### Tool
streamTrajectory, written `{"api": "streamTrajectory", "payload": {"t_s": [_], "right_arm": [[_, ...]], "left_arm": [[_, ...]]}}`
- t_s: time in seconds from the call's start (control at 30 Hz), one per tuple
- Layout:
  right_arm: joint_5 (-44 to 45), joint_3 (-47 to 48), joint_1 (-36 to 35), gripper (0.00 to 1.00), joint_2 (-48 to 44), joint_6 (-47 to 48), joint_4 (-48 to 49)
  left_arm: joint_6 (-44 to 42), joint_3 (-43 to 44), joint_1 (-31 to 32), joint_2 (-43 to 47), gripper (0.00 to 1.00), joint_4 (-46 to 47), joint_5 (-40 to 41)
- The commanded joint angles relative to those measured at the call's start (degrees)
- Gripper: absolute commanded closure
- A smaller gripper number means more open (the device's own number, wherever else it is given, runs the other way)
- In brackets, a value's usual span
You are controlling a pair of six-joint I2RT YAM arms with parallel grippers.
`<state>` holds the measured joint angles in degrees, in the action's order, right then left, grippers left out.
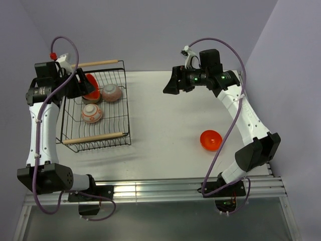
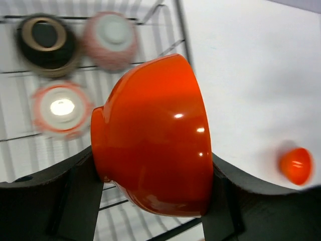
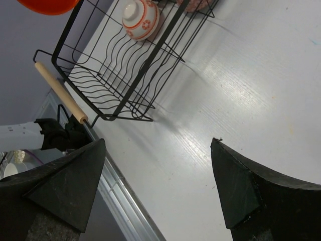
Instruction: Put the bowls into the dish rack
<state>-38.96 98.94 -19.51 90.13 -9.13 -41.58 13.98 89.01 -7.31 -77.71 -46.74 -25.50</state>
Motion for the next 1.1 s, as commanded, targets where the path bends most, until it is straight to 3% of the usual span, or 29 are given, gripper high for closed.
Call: {"api": "streamTrajectory", "payload": {"t_s": [0.0,0.13,0.47,1.07], "right_arm": [[0.99,-0.67,0.35,0.08,-3.03,0.69,1.06],[1.25,-1.64,0.52,0.08,-2.94,1.13,1.07],[1.52,-3.84,1.14,0.08,-2.59,2.18,1.07],[1.61,-6.91,2.37,0.08,-2.85,3.41,0.98]], "left_arm": [[-9.49,2.57,-1.04,0.28,1.00,-5.99,9.05],[-15.27,-0.06,-1.13,0.46,1.00,-7.75,15.12],[-20.30,-5.95,-1.04,-2.35,1.00,-10.30,30.40],[-23.56,-12.54,1.24,-10.09,1.00,-11.35,36.56]]}}
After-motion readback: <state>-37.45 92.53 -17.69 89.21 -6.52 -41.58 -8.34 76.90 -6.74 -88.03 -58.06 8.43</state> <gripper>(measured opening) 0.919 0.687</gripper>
